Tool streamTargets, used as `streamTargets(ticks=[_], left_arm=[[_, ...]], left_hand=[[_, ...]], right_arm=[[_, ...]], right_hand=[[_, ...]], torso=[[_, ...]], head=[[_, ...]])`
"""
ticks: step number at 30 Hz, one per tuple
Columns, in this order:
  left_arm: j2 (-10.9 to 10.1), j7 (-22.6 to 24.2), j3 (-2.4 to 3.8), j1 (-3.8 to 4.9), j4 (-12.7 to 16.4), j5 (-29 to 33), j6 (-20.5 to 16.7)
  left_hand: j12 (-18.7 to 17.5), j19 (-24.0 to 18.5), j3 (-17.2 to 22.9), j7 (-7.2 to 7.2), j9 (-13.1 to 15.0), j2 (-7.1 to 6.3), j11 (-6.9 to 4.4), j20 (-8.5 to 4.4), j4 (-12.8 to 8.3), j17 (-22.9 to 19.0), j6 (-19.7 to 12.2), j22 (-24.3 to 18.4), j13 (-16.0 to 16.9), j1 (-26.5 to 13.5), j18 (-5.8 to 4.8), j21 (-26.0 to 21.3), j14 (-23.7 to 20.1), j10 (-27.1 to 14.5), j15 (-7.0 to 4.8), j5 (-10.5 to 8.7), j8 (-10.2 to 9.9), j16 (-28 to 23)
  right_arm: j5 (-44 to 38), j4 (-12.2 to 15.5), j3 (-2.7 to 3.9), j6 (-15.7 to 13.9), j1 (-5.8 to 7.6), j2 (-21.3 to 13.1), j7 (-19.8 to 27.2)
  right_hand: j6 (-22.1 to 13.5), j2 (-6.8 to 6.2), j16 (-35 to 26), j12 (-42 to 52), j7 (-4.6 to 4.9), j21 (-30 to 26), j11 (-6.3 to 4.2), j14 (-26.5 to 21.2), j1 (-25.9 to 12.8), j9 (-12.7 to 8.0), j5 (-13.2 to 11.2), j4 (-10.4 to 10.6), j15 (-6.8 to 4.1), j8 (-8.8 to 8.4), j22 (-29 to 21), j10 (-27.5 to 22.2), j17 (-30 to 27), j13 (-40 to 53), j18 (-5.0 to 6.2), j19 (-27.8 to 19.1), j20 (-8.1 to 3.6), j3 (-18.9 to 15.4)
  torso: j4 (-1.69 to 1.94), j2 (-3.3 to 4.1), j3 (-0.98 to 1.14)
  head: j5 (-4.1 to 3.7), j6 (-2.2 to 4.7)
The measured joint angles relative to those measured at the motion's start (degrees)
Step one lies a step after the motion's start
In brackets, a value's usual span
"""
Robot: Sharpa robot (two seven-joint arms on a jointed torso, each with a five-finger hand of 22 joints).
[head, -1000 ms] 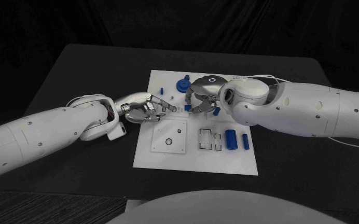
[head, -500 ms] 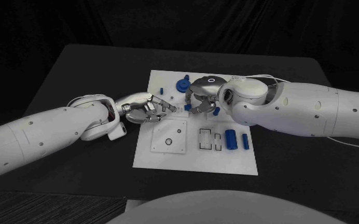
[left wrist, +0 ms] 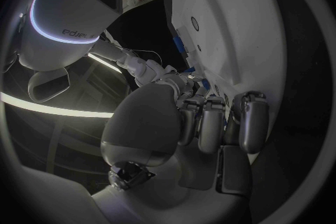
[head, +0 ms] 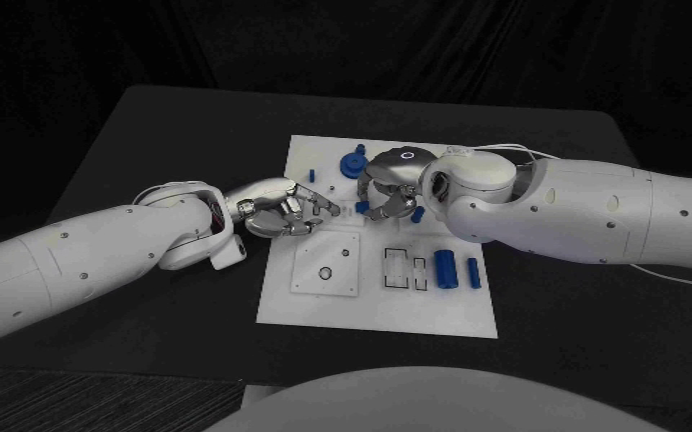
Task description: Assemble the parts on the task board
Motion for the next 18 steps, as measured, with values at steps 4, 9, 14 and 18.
streamTargets(ticks=[4, 9, 14, 18], left_arm=[[0.25, 0.12, 0.0, 0.0, -0.02, 0.0, 0.01], [0.52, 0.37, 0.0, 0.0, -0.04, 0.0, -0.06], [0.83, 0.57, 0.0, 0.0, -0.13, -0.01, -0.06], [1.02, 0.66, 0.0, -0.01, -0.18, -0.01, -0.05]], left_hand=[[0.0, 0.0, 0.15, -0.29, -0.29, 0.0, 0.0, 0.0, -0.15, 0.0, -1.94, 0.0, 0.0, 0.0, -0.01, -0.03, 0.0, 0.0, 0.0, 0.0, -0.28, 0.0], [0.0, 0.0, 0.3, -0.92, -0.7, 0.0, 0.0, 0.0, -0.3, -0.01, -5.2, 0.0, 0.0, 0.0, -0.01, -0.03, 0.0, 0.0, 0.0, 0.0, -0.64, 0.0], [0.0, -0.21, 0.46, -1.31, -0.82, 0.0, 0.0, -0.21, -0.46, -0.01, -6.65, 0.0, 0.0, 0.0, 0.5, -0.23, 0.0, 0.0, 0.0, 0.0, -0.89, 0.0], [0.0, -0.21, 0.46, -1.56, -0.89, 0.0, 0.0, -0.21, -0.46, -0.01, -7.05, 0.0, 0.0, 0.0, 0.49, -0.23, 0.0, 0.0, 0.0, 0.0, -0.89, 0.0]], right_arm=[[-0.39, 0.74, 0.0, -0.6, 0.0, -0.32, 0.04], [-1.35, 1.88, 0.0, -1.46, 0.0, -0.82, 0.05], [-2.24, 2.36, 0.0, -2.24, 0.07, -0.94, 0.05], [-2.69, 2.43, 0.0, -2.56, 0.09, -0.87, 0.05]], right_hand=[[0.4, 0.0, 0.0, 0.0, 0.0, 0.0, 0.0, 0.0, 0.0, 0.08, 0.29, 0.0, 0.0, 0.0, 0.0, 0.0, 0.0, 0.0, 0.0, 0.0, 0.0, 0.32], [0.4, 0.0, 0.0, 0.0, 0.0, 0.0, 0.0, 0.0, 0.0, 0.08, 0.29, 0.0, 0.0, 0.17, -0.01, 0.0, 0.0, -0.01, 0.0, 0.0, 0.0, 0.32], [0.4, 0.0, 0.0, 0.0, 0.0, 0.0, 0.0, 0.0, 0.0, 0.13, 0.29, 0.0, 0.0, 0.23, -0.01, 0.0, 0.0, -0.01, 0.0, 0.0, 0.0, 0.32], [0.4, 0.0, 0.0, 0.0, 0.0, 0.0, 0.0, 0.0, 0.0, 0.13, 0.29, 0.0, 0.0, 0.23, -0.01, 0.0, 0.0, -0.01, 0.0, 0.0, 0.0, 0.32]], torso=[[0.02, 0.0, 0.0], [0.02, -0.01, 0.01], [0.01, -0.01, 0.0], [0.02, -0.03, -0.01]], head=[[0.3, 0.0], [0.25, 0.0], [0.19, 0.0], [0.16, 0.0]])
